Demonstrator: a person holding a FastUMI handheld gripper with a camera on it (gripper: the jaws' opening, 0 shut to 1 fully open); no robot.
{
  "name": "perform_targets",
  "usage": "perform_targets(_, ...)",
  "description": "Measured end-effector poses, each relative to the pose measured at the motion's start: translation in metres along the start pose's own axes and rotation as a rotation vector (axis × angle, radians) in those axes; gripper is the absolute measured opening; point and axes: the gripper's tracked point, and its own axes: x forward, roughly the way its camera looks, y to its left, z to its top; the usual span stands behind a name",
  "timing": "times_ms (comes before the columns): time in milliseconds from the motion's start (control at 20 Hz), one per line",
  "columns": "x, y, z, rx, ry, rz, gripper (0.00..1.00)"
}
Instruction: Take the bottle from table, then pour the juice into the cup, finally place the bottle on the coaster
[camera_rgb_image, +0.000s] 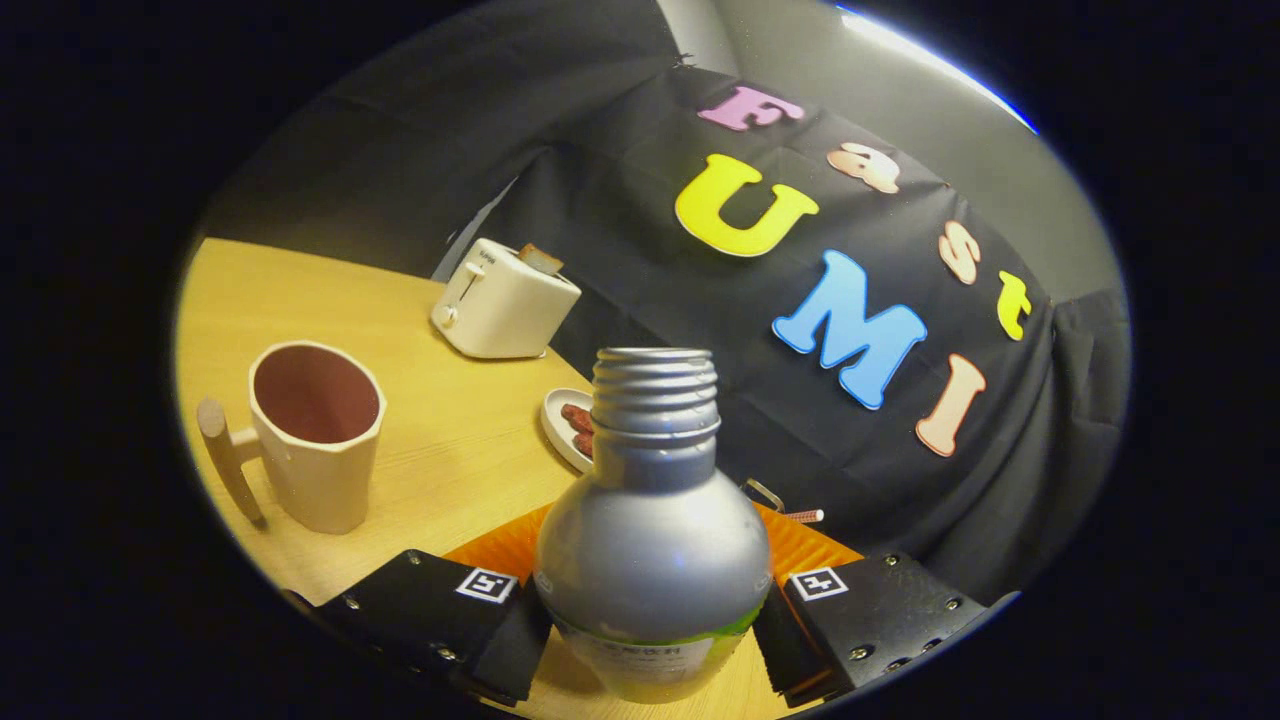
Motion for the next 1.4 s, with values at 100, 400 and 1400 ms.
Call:
perform_targets(100,0.002,0.007,0.004,-0.106,-0.009,-0.01,0.84)
perform_targets(400,0.008,0.018,0.018,-0.38,-0.066,-0.068,0.84)
perform_targets(1400,0.014,0.023,0.043,-0.79,-0.163,-0.134,0.84)
